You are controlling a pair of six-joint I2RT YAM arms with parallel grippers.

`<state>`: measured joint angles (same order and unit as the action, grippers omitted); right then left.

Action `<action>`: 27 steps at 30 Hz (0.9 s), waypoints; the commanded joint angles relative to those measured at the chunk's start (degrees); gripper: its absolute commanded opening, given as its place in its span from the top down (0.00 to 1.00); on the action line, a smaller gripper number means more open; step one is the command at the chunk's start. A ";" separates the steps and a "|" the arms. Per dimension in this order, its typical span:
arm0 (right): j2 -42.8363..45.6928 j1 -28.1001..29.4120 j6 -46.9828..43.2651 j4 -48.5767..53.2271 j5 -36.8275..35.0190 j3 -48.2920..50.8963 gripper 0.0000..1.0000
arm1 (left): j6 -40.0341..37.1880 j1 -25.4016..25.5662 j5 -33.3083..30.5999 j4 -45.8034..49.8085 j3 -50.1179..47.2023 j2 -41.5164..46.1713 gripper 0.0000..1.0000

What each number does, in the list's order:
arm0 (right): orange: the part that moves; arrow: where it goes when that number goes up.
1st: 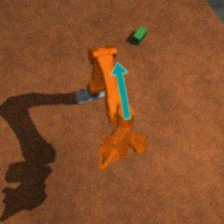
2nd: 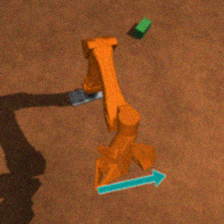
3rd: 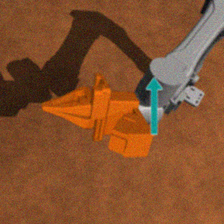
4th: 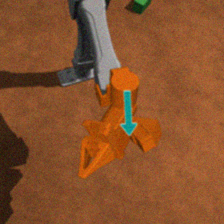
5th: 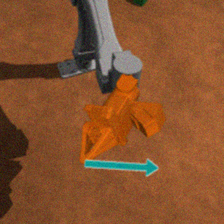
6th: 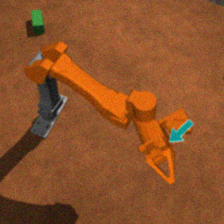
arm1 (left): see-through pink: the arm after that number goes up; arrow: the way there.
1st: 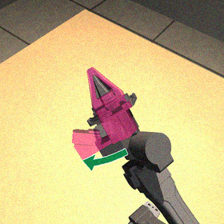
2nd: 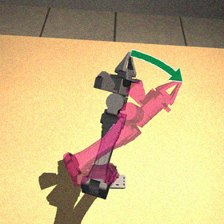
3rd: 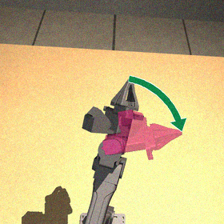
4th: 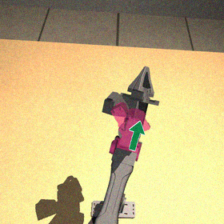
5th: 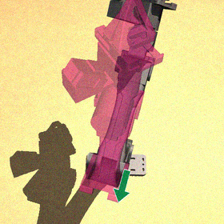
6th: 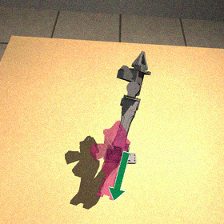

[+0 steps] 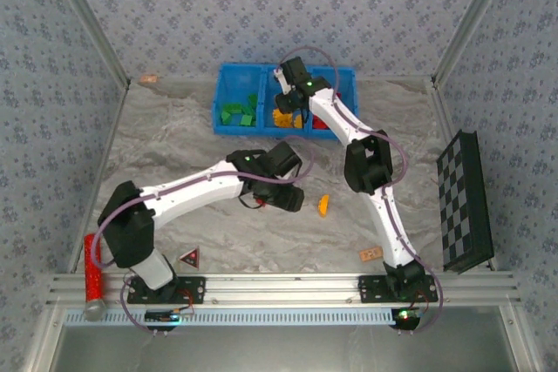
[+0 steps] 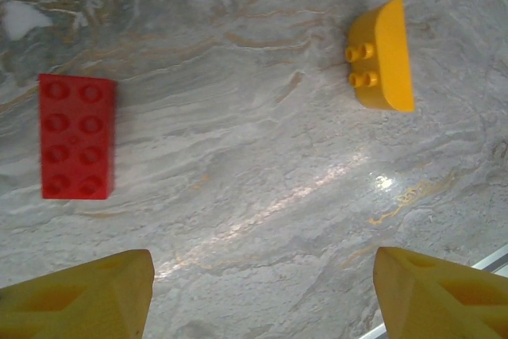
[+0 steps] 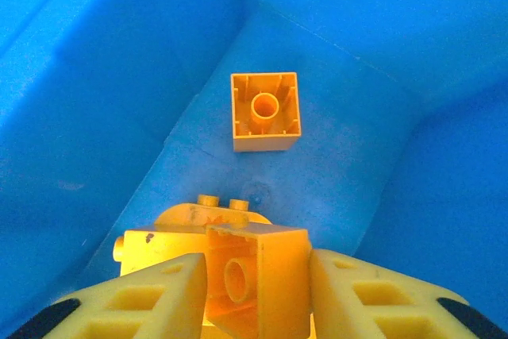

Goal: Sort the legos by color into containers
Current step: Place the lego in the container, then pick up the lego from the center of the table.

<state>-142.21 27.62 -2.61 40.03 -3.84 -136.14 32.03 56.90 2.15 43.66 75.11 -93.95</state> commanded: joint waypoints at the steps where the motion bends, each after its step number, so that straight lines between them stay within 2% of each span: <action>1: 0.80 -0.32 -0.71 0.14 0.32 -1.17 0.57 | -0.73 1.77 0.25 3.40 4.12 -2.11 0.27; 12: 10.49 -0.49 -2.26 1.53 1.09 1.34 0.39 | -1.45 4.30 -0.14 5.20 10.99 -10.44 0.26; 21: 20.66 -0.55 -3.36 3.44 0.96 5.22 0.33 | -4.66 5.32 1.20 9.07 21.16 -18.85 0.26; 27: 31.82 -0.11 -4.02 1.83 -4.56 14.17 0.29 | -7.06 5.59 1.63 12.63 28.01 -26.14 0.26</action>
<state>-116.09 27.40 -5.50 41.60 -4.95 -125.47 27.18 62.06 3.11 52.27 100.27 -117.58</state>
